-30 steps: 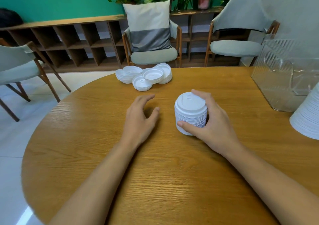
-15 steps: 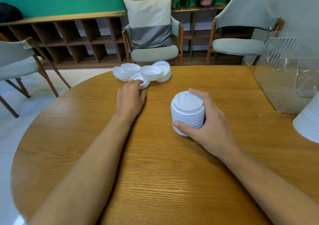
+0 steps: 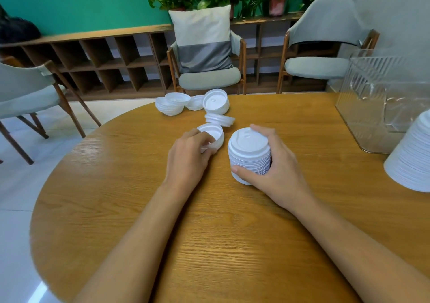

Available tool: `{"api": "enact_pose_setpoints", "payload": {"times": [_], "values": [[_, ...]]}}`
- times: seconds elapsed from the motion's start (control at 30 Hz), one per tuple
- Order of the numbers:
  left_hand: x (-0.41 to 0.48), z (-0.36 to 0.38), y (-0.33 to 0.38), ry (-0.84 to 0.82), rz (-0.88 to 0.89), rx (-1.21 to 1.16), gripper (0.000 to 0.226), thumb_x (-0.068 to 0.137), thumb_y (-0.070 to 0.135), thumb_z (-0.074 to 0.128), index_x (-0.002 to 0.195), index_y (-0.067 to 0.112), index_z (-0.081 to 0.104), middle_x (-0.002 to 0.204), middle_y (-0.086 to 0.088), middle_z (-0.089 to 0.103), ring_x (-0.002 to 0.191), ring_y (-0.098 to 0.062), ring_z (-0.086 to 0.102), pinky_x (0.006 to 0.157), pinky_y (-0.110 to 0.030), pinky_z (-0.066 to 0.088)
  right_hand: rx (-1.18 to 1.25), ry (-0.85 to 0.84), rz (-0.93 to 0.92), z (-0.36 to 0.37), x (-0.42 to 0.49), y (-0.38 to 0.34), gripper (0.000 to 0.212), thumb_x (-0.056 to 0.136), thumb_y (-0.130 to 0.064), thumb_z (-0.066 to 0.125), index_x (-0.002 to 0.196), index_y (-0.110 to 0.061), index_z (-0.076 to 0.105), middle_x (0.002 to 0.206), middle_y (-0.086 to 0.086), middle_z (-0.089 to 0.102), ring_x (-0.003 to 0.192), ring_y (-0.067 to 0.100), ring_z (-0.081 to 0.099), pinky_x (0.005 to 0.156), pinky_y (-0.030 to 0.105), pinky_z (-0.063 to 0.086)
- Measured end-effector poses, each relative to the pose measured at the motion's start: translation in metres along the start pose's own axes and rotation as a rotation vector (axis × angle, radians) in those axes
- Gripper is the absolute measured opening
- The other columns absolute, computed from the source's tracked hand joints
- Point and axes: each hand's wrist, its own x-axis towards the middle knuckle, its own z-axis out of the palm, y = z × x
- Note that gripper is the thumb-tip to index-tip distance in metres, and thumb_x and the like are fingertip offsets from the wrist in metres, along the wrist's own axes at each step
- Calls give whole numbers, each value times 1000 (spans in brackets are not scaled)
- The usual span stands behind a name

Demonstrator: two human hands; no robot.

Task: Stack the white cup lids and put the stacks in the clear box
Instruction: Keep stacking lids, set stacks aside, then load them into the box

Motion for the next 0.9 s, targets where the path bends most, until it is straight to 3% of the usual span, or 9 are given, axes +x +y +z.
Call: {"api": "enact_pose_setpoints", "payload": {"times": [0.1,0.23,0.37,0.43,0.6,0.67,0.73,0.8,0.9], "values": [[-2,-4,-1,18,-64,-169,25,77,27,92,89,17,73,88,6,70,83,-18,64,73,-41,52,-11,3,7,-2,-1,-1,87,71,-44,93,145,-33,48,138,-21,52,121,-22,42,95,-4,28],[2,-13,4,101,-140,-322,26,80,37,90,88,17,75,86,8,71,82,-13,65,80,-34,53,-6,7,19,-3,-1,0,87,71,-45,93,144,-33,47,137,-23,51,120,-24,41,93,-5,28],[1,-18,17,134,-131,-413,13,94,28,79,103,20,76,96,10,73,91,-13,68,84,-36,57,4,10,29,-4,0,1,86,71,-46,93,143,-36,47,132,-31,48,119,-24,41,92,-5,29],[2,-21,21,126,-143,-510,18,99,24,73,117,21,73,106,10,74,99,-13,69,86,-38,59,12,15,33,-3,-1,0,86,71,-51,91,143,-37,47,133,-29,49,120,-23,42,92,-4,30],[6,-35,33,23,-348,-1087,28,105,16,63,133,13,68,123,-3,76,115,-21,73,90,-41,62,30,52,28,-1,0,-5,79,74,-61,81,141,-32,51,135,-21,53,123,-16,45,93,-2,33],[6,-36,36,-72,-374,-1172,30,106,15,59,135,11,67,124,-6,76,116,-26,72,89,-39,61,22,67,12,-1,0,-5,78,75,-59,81,141,-29,52,134,-19,55,124,-12,47,94,1,36],[4,-32,40,-99,-359,-1131,33,105,16,61,137,13,66,114,-10,77,105,-23,75,83,-35,60,22,76,0,0,0,-4,78,77,-54,84,142,-28,51,134,-18,57,124,-7,50,96,6,40],[2,-28,44,-76,-325,-1039,36,103,15,65,139,18,66,86,-15,68,76,-14,66,71,-26,55,30,73,0,-1,0,-4,84,78,-49,87,148,-34,44,133,-18,58,123,-3,54,97,9,42],[-1,-24,46,-57,-229,-884,34,103,14,66,136,21,67,61,-2,47,58,-9,47,60,-28,48,55,59,-7,-2,1,-4,94,79,-45,89,155,-41,34,135,-17,59,124,0,56,99,8,41]]}}
